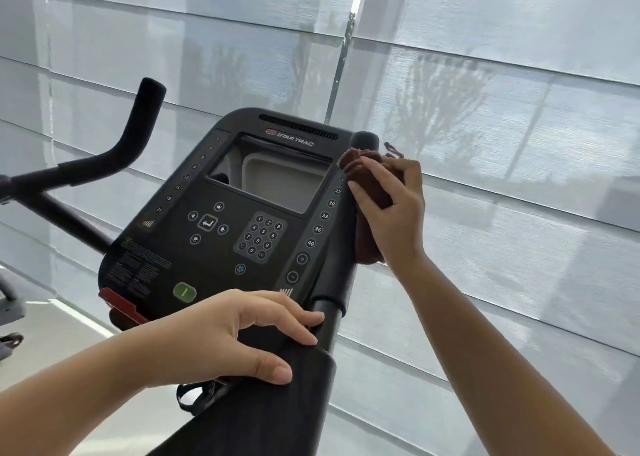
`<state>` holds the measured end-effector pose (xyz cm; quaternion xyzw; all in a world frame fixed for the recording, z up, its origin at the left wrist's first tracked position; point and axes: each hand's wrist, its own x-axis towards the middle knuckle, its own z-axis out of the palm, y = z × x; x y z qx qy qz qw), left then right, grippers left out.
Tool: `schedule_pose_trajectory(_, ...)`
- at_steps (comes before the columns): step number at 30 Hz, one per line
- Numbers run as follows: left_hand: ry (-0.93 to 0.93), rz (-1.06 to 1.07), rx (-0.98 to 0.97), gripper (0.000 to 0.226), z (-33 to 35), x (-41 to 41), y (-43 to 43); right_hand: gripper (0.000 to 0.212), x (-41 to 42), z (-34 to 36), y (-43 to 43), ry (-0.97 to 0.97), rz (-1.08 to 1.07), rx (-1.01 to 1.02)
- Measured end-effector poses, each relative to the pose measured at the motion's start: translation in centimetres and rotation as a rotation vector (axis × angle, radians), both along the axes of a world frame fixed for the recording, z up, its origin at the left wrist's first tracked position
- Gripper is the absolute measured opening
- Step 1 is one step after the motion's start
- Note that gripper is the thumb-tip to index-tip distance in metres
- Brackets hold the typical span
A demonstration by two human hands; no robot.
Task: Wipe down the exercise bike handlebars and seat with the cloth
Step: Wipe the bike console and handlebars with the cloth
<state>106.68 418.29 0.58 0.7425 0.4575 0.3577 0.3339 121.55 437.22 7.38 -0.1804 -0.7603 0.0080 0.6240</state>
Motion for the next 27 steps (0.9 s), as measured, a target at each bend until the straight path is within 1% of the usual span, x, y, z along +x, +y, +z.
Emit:
schedule_pose_trajectory(2, -0.016, -0.012, -0.002, 0.034, 0.0, -0.1, 0.1, 0.035, 0.1, -1.2, -0.8, -0.03, 0.005, -0.071)
schedule_pose_trajectory(5, -0.027, -0.011, 0.016, 0.031, -0.2, -0.1, 0.2, 0.032, 1.9, -4.7, -2.9, -0.184, 0.008, -0.158)
schedule_pose_trajectory(7, -0.042, -0.013, 0.035, 0.031, -0.5, -0.1, 0.2, 0.033, 3.3, -6.2, -4.6, -0.269, 0.047, -0.239)
schedule_pose_trajectory(9, -0.058, -0.015, 0.062, 0.035, -0.6, -0.2, 0.3, 0.036, 4.1, -5.8, -5.8, -0.388, 0.028, -0.209)
schedule_pose_trajectory(11, -0.071, -0.022, 0.062, 0.037, -0.7, -0.2, 0.4, 0.034, 4.0, -3.7, -6.0, -0.507, -0.052, -0.073)
schedule_pose_trajectory(12, -0.073, -0.028, 0.06, 0.037, -0.8, -0.3, 0.5, 0.032, 3.4, -2.2, -5.7, -0.516, -0.108, 0.003)
schedule_pose_trajectory(14, -0.07, -0.04, 0.07, 0.034, -1.0, -0.5, 0.6, 0.032, 1.6, 0.8, -4.3, -0.418, -0.233, 0.075)
schedule_pose_trajectory(16, -0.079, -0.053, 0.077, 0.029, -1.4, -0.5, 0.8, 0.033, -0.2, 2.8, -3.0, -0.307, -0.329, 0.062)
schedule_pose_trajectory(18, -0.095, -0.055, 0.076, 0.027, -1.7, -0.6, 1.0, 0.034, -1.0, 2.5, -2.5, -0.285, -0.372, 0.018)
schedule_pose_trajectory(21, -0.089, -0.06, 0.113, 0.028, -1.8, -0.6, 1.2, 0.033, -0.1, -0.7, -4.3, -0.398, -0.355, -0.086)
schedule_pose_trajectory(24, -0.086, -0.063, 0.148, 0.029, -1.9, -0.5, 1.2, 0.037, 1.8, -3.3, -7.3, -0.525, -0.28, -0.252)
schedule_pose_trajectory(25, -0.091, -0.064, 0.152, 0.029, -2.0, -0.4, 1.3, 0.037, 2.4, -3.7, -8.2, -0.56, -0.261, -0.276)
schedule_pose_trajectory(27, -0.097, -0.068, 0.164, 0.03, -2.1, -0.4, 1.3, 0.035, 3.0, -3.8, -10.1, -0.68, -0.248, -0.241)
